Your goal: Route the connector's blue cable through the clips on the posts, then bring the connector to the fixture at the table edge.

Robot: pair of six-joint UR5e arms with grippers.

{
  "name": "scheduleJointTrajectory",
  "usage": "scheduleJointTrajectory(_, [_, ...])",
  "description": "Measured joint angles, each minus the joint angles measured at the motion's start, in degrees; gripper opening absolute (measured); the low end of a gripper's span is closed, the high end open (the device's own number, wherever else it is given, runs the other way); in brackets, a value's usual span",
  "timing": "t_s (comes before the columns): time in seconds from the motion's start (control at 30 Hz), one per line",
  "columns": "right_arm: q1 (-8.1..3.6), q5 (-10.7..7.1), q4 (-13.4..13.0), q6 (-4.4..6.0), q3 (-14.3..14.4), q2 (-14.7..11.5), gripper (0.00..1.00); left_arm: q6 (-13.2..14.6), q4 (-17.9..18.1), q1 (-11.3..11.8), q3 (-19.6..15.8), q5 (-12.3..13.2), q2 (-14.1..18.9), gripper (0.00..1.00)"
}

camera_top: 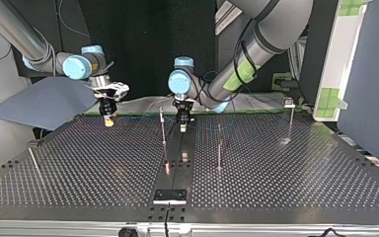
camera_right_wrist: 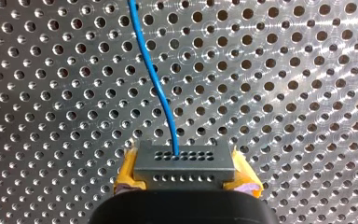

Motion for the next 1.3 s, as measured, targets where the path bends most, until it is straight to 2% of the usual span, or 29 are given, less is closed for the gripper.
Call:
scheduleJointTrajectory(0.07, [0.00, -0.04, 0.01, -0.01, 0.00, 0.05, 0.00, 0.02, 0.04, -0.04, 0.04, 0.01, -0.01, 0.89])
scheduleJointTrajectory(0.1, [0.00, -0.06, 0.01, -0.01, -0.01, 0.06, 0.00, 0.05, 0.04, -0.11, 0.04, 0.12, -0.01, 0.89])
scheduleJointTrajectory(0.13, [0.00, -0.07, 0.02, -0.01, -0.01, 0.08, 0.00, 0.12, 0.06, -0.25, 0.05, 0.41, -0.01, 0.96])
scheduleJointTrajectory(0.17, [0.00, -0.08, 0.02, -0.01, -0.02, 0.11, 0.00, 0.26, 0.07, -0.36, 0.05, 0.69, -0.02, 1.00])
scheduleJointTrajectory(0.27, [0.00, -0.16, 0.02, -0.02, -0.02, 0.16, 0.00, 1.14, -0.05, -0.61, 0.06, 1.35, 0.02, 1.00])
scheduleJointTrajectory(0.6, [0.00, -0.36, 0.14, -0.01, -0.01, 0.32, 0.00, 2.47, -2.80, -0.90, 0.07, 0.75, 0.06, 1.00])
scheduleJointTrajectory(0.87, [-0.02, -0.39, 0.12, -0.01, -0.03, 0.36, 0.00, 2.88, -6.60, -1.75, 0.07, -2.68, 0.26, 1.00])
scheduleJointTrajectory(1.07, [-0.01, -0.65, 0.17, -0.01, -0.08, 0.43, 0.00, 2.80, -9.16, -3.41, 0.03, -5.03, 1.55, 1.00])
scheduleJointTrajectory(1.3, [-0.01, -0.71, 0.20, -0.01, -0.11, 0.49, 0.00, 2.79, -10.97, -5.53, -0.02, -5.67, 3.15, 1.00])
